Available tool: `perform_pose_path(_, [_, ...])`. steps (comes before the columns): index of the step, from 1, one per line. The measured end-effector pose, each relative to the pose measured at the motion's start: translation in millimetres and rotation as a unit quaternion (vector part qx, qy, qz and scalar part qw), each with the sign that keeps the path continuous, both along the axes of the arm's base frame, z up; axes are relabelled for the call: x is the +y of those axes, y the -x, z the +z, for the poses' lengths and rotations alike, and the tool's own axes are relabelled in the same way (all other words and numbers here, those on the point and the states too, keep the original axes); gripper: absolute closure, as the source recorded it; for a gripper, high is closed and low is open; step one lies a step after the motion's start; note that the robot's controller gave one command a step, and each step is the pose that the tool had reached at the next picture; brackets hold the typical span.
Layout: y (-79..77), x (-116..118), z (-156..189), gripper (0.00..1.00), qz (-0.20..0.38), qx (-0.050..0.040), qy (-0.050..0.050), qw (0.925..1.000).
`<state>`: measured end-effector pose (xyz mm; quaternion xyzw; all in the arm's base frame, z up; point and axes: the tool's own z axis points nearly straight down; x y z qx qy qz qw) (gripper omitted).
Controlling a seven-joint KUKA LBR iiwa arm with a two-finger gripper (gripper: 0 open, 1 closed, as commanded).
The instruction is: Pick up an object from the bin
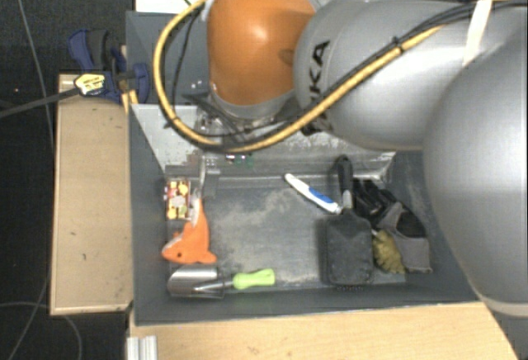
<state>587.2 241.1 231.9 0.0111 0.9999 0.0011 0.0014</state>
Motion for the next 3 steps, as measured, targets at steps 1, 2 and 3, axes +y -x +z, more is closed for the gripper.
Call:
perform_pose_path(1, [0.0, 0.0, 0.0, 0.0, 0.0, 0.0, 0.0, 1.0])
perform_pose_path(2, [0.0, 0.0, 0.1, 0.0, 0.0, 0.0, 0.0, 1.0])
perform_pose_path(3, [-4.6, 10.5, 15.8, 0.0, 0.174, -0.0042, -0.001, 0.9848])
